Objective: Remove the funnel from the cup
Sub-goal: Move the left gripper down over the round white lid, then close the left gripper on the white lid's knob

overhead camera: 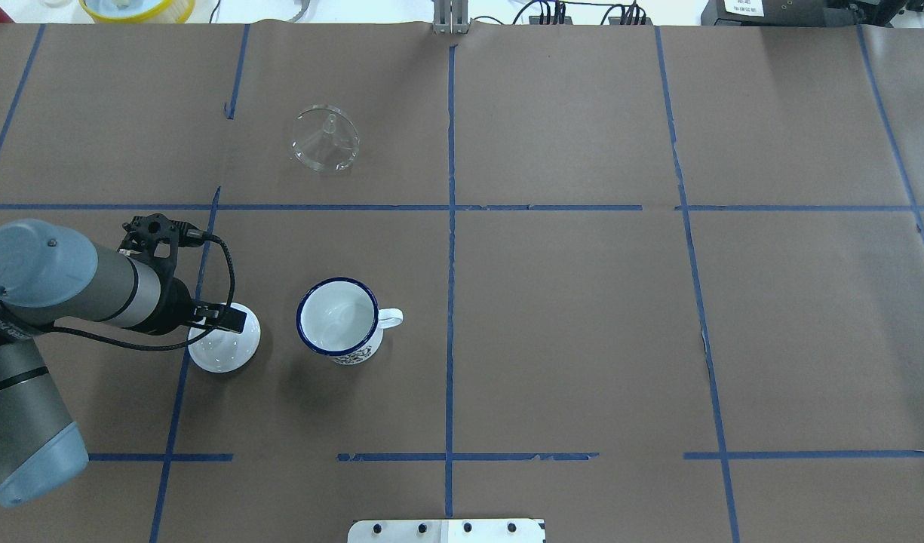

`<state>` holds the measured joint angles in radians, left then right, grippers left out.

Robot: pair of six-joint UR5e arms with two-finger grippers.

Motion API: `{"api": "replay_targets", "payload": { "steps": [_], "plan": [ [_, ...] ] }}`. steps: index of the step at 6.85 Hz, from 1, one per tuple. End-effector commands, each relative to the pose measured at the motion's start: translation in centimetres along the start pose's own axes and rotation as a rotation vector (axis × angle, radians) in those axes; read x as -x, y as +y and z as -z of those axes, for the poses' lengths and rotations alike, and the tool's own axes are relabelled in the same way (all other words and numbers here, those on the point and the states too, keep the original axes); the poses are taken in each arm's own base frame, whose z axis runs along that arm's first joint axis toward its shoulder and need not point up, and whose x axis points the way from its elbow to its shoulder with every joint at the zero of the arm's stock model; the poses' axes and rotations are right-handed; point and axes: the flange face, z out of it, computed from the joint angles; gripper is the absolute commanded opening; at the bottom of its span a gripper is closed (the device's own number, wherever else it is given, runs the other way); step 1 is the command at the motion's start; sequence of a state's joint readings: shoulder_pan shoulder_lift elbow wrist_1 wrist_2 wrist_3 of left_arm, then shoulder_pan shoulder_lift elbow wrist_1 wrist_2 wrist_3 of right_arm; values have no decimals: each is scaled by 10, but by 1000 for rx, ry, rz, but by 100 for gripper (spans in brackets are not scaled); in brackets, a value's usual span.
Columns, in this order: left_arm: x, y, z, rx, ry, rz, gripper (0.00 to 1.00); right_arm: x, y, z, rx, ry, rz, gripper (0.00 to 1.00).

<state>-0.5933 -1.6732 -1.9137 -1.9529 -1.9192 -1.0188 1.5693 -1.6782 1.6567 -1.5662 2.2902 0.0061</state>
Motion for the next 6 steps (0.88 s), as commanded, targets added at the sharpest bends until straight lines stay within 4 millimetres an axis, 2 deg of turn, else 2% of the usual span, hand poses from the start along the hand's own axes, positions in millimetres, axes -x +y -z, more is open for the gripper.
{"api": "replay_targets", "payload": {
  "steps": [1, 3, 4, 5, 6],
  "plan": [
    [1, 2, -4, 7, -6, 0, 90, 0, 0, 0, 0, 0, 0, 100],
    [0, 2, -4, 6, -5, 1, 90, 0, 0, 0, 0, 0, 0, 100],
    [-2, 1, -3, 5, -3, 13, 59, 0, 0, 0, 0, 0, 0, 100],
    [-2, 1, -3, 5, -3, 22, 12, 0, 0, 0, 0, 0, 0, 100],
    [-2, 0, -2, 3, -2, 22, 0, 0, 0, 0, 0, 0, 0, 100]
  ]
}}
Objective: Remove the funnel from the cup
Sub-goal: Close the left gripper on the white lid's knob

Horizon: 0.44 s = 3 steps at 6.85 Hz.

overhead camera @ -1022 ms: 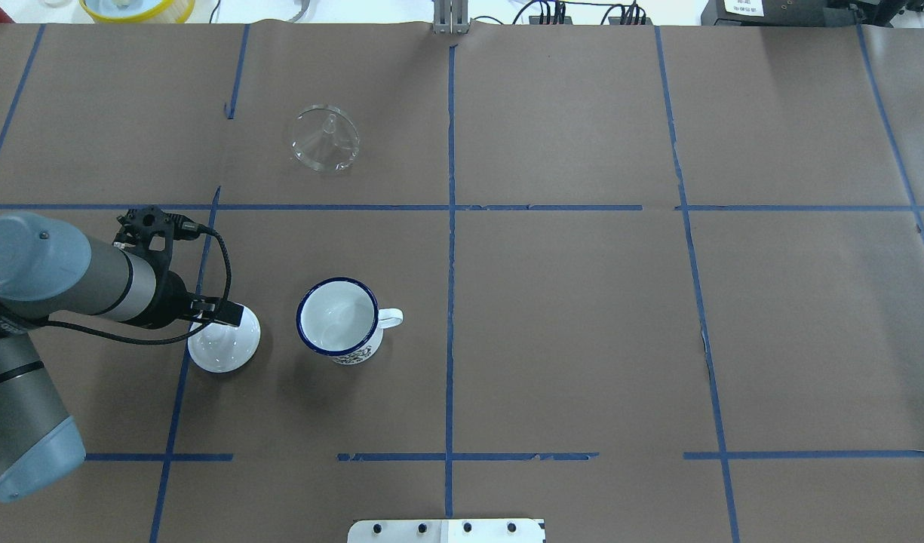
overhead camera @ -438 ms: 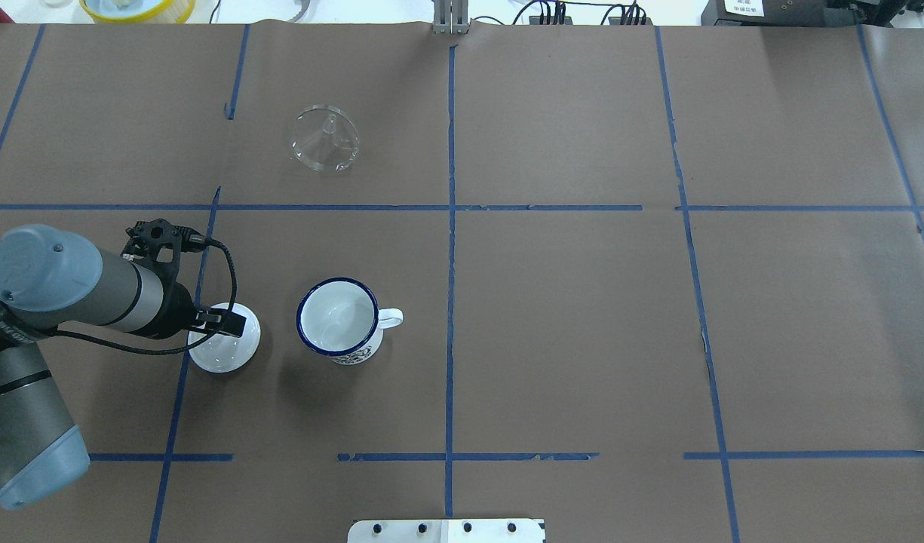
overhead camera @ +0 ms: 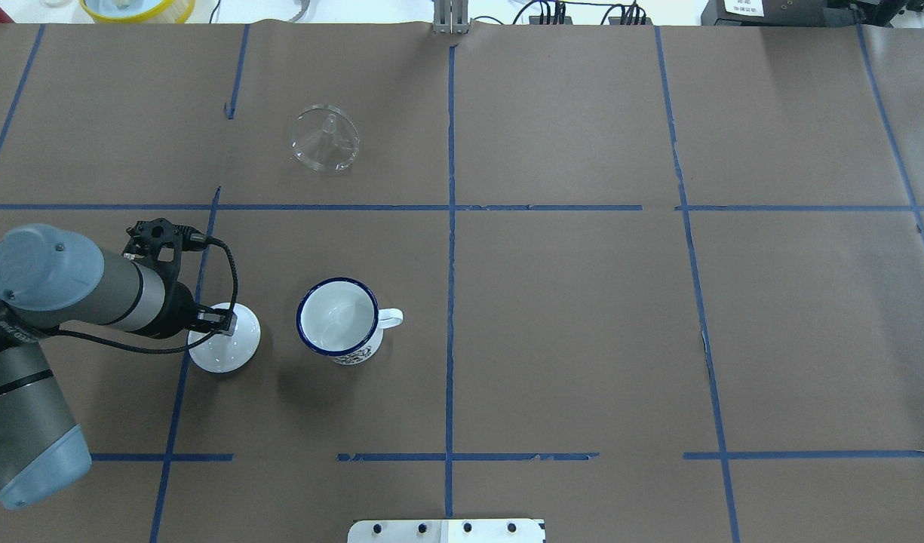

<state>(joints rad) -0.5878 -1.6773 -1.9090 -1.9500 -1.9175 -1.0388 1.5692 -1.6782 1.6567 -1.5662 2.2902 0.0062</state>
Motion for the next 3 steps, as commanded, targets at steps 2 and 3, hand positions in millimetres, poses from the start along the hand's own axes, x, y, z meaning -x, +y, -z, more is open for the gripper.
{"api": "replay_targets", "payload": {
  "steps": [2, 3],
  "plan": [
    [0, 0, 4, -3, 2, 5, 0, 0, 0, 0, 0, 0, 0, 100],
    [-2, -6, 21, -8, -11, 11, 0, 0, 0, 0, 0, 0, 0, 100]
  ]
}}
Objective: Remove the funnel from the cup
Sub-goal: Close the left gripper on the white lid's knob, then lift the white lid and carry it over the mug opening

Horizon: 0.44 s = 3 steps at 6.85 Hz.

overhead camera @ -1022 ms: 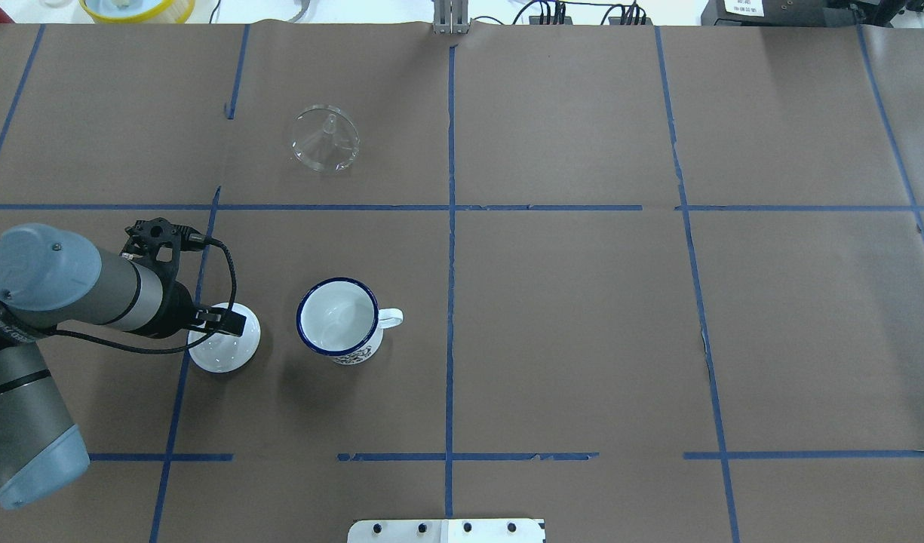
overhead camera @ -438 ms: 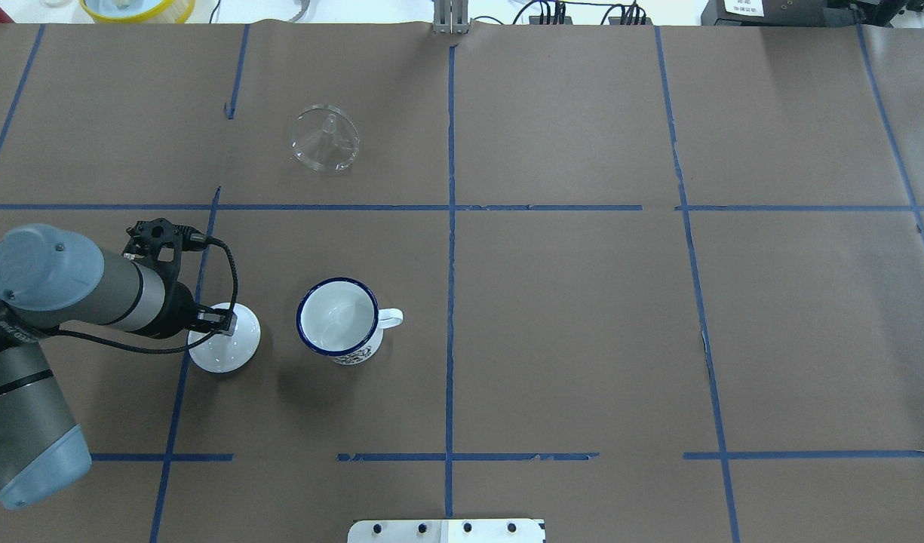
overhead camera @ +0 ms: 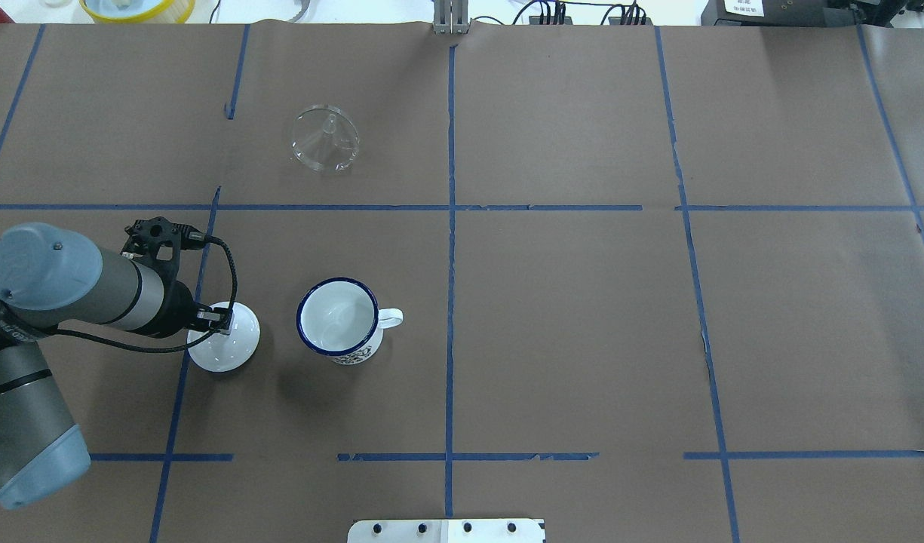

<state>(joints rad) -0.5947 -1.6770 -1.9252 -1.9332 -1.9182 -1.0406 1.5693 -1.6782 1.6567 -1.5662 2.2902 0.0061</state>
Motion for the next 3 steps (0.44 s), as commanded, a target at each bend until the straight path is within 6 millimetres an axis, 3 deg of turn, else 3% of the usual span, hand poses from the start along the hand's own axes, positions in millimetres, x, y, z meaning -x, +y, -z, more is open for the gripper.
{"api": "replay_targets", "payload": {
  "steps": [1, 2, 3],
  "plan": [
    [-16, 1, 47, 9, -26, 1, 0, 0, 0, 0, 0, 0, 0, 100],
    [-19, -9, 86, -16, -38, 6, 0, 0, 0, -1, 1, 0, -1, 100],
    [-26, -39, 135, -65, -59, 33, 0, 0, 0, 0, 0, 0, 0, 100]
  ]
}}
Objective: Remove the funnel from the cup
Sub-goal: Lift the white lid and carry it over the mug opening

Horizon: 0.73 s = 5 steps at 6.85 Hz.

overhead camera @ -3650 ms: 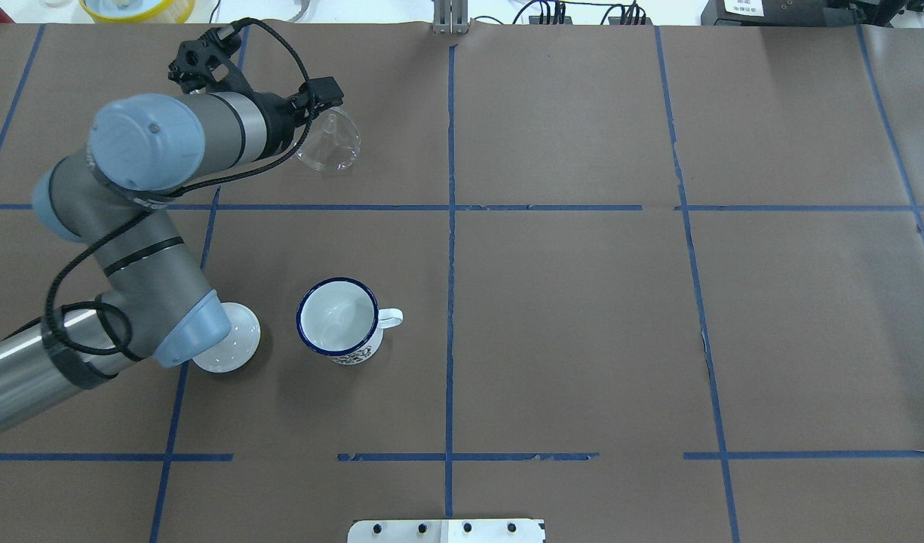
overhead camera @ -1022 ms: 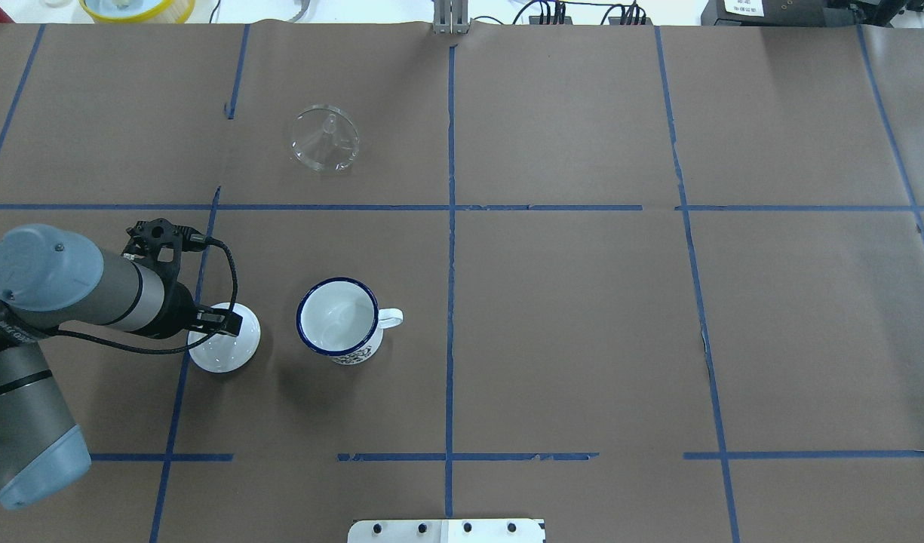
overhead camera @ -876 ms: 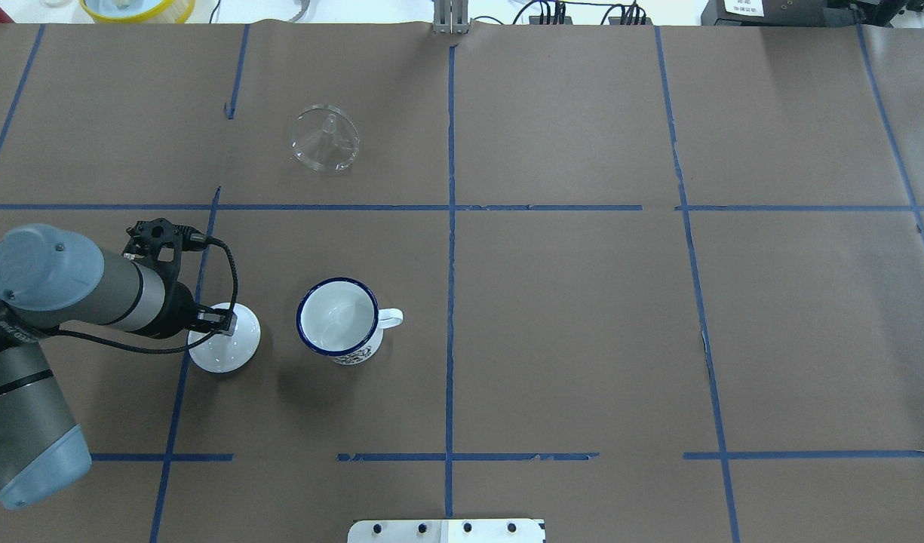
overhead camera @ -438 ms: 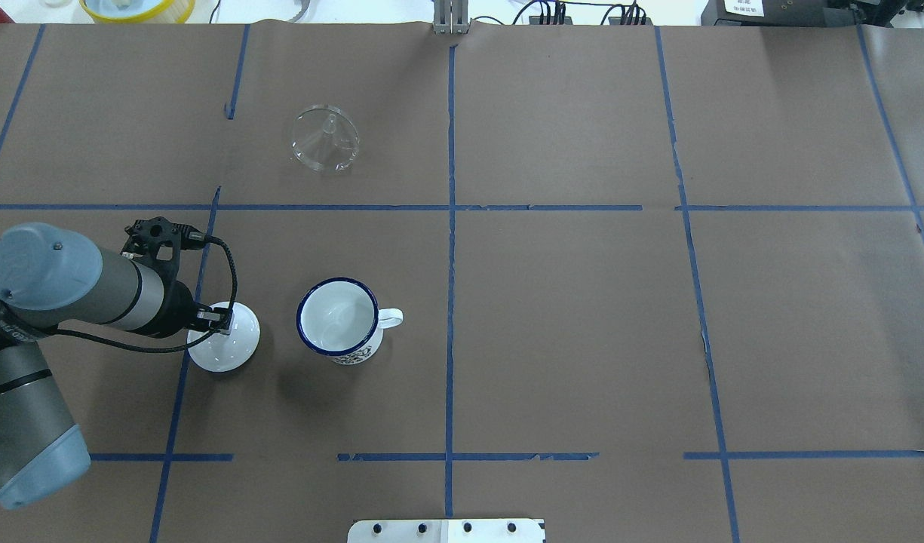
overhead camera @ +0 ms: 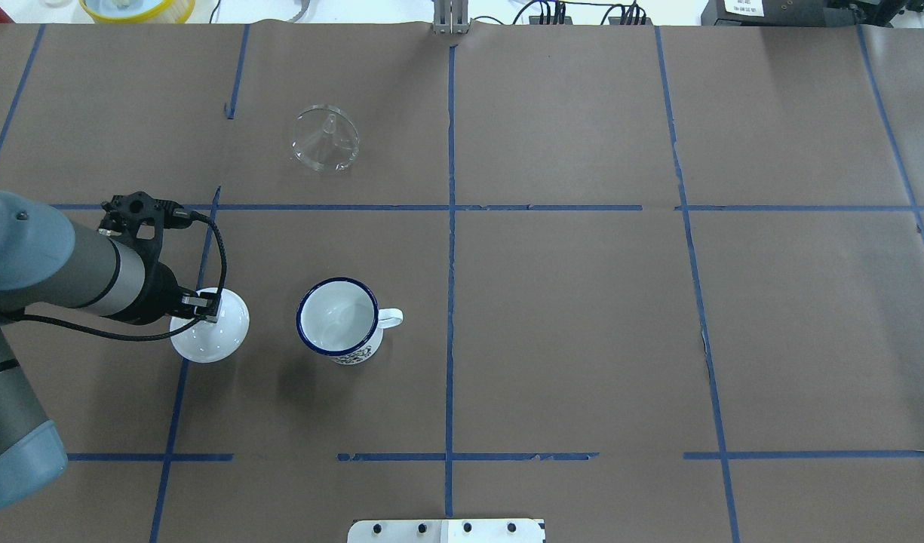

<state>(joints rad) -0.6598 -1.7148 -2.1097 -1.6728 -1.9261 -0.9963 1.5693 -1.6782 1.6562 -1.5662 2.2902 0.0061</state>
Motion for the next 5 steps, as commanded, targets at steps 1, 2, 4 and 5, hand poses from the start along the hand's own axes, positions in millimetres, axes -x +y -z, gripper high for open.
{"api": "replay_targets", "payload": {
  "steps": [1, 2, 4, 5],
  "plan": [
    [-54, -40, 85, 16, -27, 47, 0, 0, 0, 0, 0, 0, 0, 100],
    [-102, -50, 116, 61, -15, 83, 0, 0, 0, 0, 0, 0, 0, 100],
    [-160, -65, 115, 86, 20, 233, 0, 0, 0, 0, 0, 0, 0, 100],
    [-190, -53, 80, 126, 25, 228, 0, 0, 0, 0, 0, 0, 0, 100]
  ]
}}
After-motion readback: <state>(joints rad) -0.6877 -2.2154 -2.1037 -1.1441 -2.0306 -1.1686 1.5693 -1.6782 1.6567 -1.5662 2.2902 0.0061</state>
